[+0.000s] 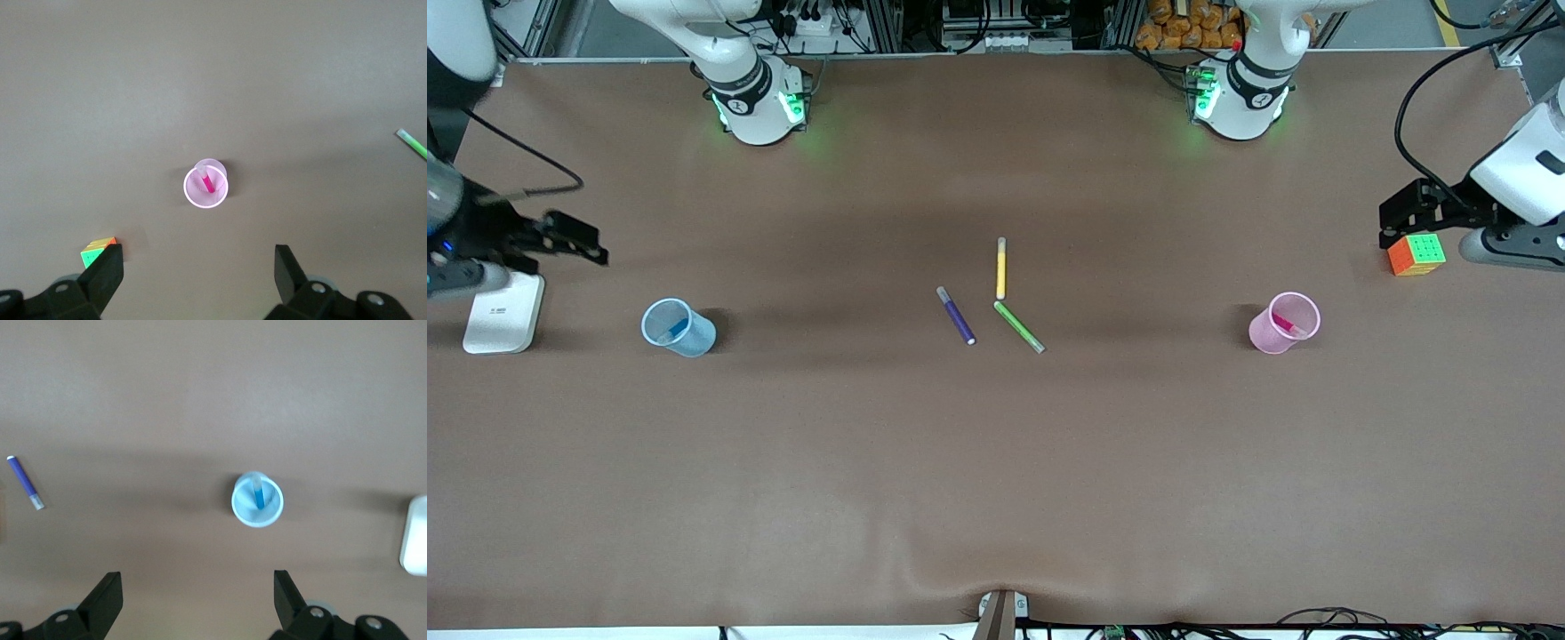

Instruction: Place pink and blue markers in matching cups

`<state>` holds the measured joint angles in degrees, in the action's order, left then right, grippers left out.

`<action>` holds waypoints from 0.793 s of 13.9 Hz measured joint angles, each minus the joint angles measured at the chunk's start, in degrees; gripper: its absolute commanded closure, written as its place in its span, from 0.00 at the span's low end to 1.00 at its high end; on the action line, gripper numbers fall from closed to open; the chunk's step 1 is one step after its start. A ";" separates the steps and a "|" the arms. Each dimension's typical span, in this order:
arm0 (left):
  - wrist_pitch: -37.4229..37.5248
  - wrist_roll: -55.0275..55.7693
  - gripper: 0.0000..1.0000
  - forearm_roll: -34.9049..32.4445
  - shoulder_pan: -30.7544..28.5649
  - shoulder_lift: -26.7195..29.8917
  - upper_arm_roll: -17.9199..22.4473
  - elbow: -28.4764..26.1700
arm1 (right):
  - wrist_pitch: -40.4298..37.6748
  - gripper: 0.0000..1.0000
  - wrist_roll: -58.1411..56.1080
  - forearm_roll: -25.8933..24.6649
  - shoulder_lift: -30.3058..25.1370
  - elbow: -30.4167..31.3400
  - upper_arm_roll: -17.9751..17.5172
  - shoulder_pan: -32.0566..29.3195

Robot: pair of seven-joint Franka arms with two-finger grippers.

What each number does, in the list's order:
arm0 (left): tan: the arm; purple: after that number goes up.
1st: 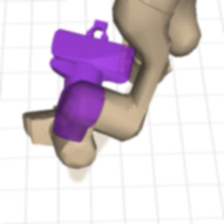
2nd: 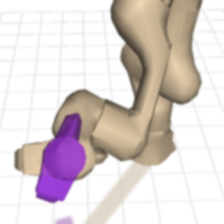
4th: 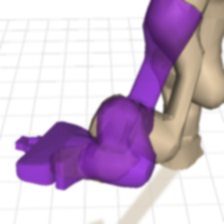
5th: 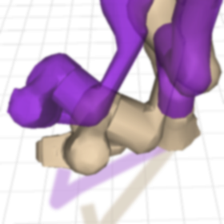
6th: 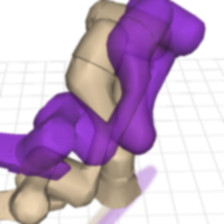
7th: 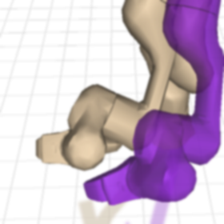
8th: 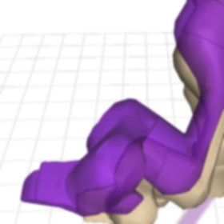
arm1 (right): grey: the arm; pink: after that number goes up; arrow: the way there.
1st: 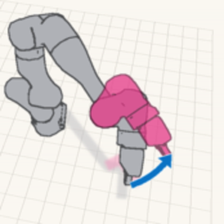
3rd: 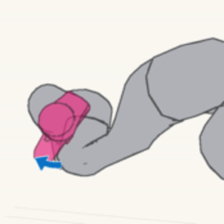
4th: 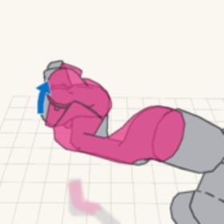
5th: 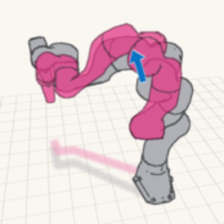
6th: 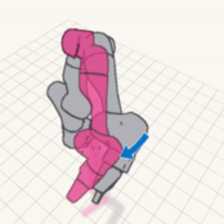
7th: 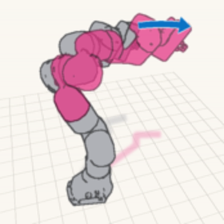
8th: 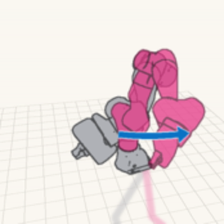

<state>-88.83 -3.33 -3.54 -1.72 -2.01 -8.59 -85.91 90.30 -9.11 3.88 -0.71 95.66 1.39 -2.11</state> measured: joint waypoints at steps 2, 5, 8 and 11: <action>0.92 0.01 0.00 0.01 0.18 0.90 0.15 -0.35 | -3.30 0.00 1.74 -0.07 -2.46 0.01 0.96 -0.19; 1.10 0.01 0.00 0.03 0.19 1.35 0.41 -0.59 | -6.36 0.00 5.02 -0.13 -3.59 -0.28 2.20 -0.20; 1.10 0.01 0.00 0.52 0.19 1.35 0.60 -0.84 | -8.52 0.00 5.86 -0.24 -3.60 -2.10 2.71 -0.19; 1.10 0.07 0.00 1.12 0.16 1.35 0.74 -0.85 | -8.47 0.00 5.86 -2.20 -3.60 -3.07 2.79 -0.07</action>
<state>-87.73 -3.27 -2.42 -1.56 -0.66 -7.85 -86.76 81.84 -3.25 1.68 -4.31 92.59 4.19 -2.19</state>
